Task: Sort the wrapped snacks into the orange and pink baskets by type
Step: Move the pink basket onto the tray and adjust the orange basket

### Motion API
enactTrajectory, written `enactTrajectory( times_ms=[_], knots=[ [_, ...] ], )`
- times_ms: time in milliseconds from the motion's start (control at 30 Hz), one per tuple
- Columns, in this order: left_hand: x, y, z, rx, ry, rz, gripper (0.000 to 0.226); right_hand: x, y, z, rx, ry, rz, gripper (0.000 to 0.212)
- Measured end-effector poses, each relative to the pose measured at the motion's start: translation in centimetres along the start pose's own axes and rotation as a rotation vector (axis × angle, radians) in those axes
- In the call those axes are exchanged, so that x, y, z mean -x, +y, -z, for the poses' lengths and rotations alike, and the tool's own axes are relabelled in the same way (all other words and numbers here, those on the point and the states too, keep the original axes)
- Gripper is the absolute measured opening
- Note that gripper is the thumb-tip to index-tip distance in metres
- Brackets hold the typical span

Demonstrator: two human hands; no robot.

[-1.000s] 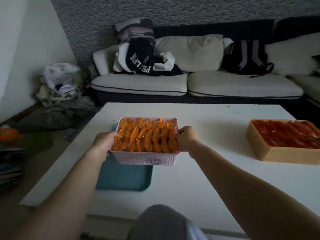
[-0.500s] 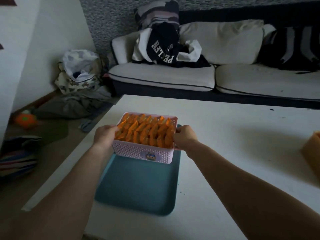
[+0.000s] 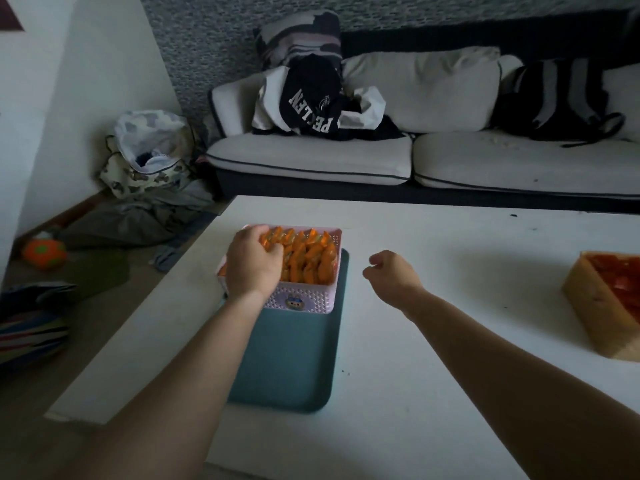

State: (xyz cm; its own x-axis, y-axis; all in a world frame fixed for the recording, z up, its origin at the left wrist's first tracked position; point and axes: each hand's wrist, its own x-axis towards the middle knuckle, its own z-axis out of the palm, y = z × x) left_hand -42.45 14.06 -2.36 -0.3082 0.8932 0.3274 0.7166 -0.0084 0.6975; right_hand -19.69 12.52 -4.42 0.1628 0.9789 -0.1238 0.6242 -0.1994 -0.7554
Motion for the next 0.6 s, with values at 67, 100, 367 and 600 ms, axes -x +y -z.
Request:
enactTrajectory(
  times_ms=[67,100,367,600],
  knots=[
    [2.0,2.9,-0.7,0.033,-0.057,-0.062,0.032,1.2,1.4,2.5,0.022,0.014,-0.012,0.042],
    [3.0,4.4,-1.1,0.043,-0.098,-0.079,0.031,1.9,2.1,3.9,0.029,0.027,-0.016,0.041],
    [9.8,15.7,-6.4,0.101,-0.312,-0.159,0.024,8.1,8.8,16.1,0.102,0.164,-0.048,0.037],
    [17.3,25.0,-13.3,0.091,-0.486,-0.248,0.012,14.1,18.9,27.2,0.063,0.382,-0.169,0.017]
  ],
)
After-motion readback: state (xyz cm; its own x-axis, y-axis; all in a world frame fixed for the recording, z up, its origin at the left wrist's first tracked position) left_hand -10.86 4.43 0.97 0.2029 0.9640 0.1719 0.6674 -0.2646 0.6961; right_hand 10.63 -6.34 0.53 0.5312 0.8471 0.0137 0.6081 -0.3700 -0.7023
